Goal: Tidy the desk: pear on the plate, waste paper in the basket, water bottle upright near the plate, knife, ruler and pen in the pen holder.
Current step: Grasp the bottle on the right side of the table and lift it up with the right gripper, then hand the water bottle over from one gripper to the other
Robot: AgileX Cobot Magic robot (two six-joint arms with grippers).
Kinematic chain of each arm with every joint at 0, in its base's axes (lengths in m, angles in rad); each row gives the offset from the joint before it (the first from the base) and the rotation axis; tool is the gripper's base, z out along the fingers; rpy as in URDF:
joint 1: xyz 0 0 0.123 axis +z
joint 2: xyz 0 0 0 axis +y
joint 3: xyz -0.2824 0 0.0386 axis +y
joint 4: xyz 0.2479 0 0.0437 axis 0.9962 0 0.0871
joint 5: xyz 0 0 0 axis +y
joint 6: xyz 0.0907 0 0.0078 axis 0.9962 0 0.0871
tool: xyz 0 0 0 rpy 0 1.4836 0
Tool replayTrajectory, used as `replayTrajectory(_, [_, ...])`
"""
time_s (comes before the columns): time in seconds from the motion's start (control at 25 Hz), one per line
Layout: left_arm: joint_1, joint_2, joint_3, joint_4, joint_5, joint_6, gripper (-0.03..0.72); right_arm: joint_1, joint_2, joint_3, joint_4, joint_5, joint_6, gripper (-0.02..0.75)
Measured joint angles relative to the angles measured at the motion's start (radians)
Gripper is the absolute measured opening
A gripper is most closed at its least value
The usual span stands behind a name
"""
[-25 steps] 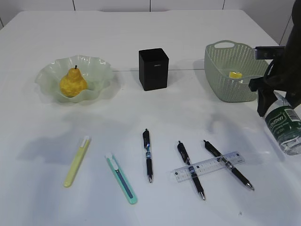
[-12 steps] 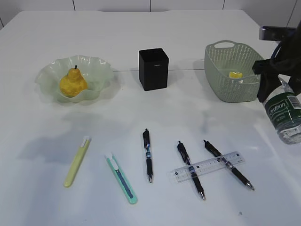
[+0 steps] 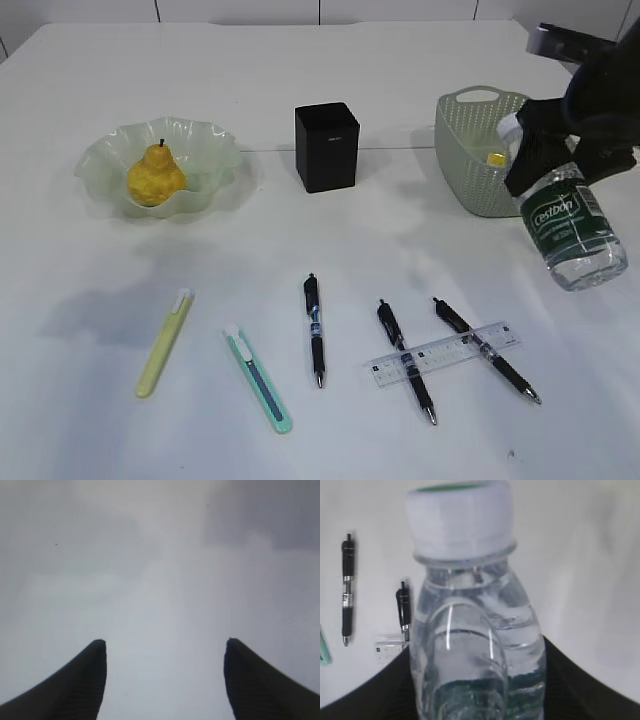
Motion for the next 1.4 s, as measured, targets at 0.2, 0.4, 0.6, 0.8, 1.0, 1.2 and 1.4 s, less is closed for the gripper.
replayTrajectory(0.2, [0.0, 0.0, 0.0, 0.0, 0.0, 0.0, 0.518, 0.0, -0.018, 0.0, 0.065, 0.0, -0.069, 0.434])
replayTrajectory(0.4, [0.0, 0.0, 0.0, 0.0, -0.002, 0.0, 0.511, 0.0, -0.048, 0.0, 0.078, 0.0, -0.134, 0.434])
replayTrajectory(0.6, [0.0, 0.0, 0.0, 0.0, -0.004, 0.0, 0.502, 0.0, -0.075, 0.0, 0.158, 0.0, -0.236, 0.434])
replayTrajectory(0.8, [0.0, 0.0, 0.0, 0.0, -0.005, 0.0, 0.5, 0.0, -0.084, 0.0, 0.241, -0.032, -0.319, 0.434])
replayTrajectory(1.0, [0.0, 0.0, 0.0, 0.0, -0.005, 0.0, 0.499, 0.0, -0.084, 0.0, 0.352, -0.065, -0.419, 0.434])
replayTrajectory(1.2, [0.0, 0.0, 0.0, 0.0, -0.005, 0.0, 0.496, 0.0, -0.084, 0.0, 0.433, -0.069, -0.498, 0.434])
replayTrajectory(1.4, [0.0, 0.0, 0.0, 0.0, -0.011, 0.0, 0.494, 0.0, -0.084, 0.0, 0.5, -0.074, -0.611, 0.434])
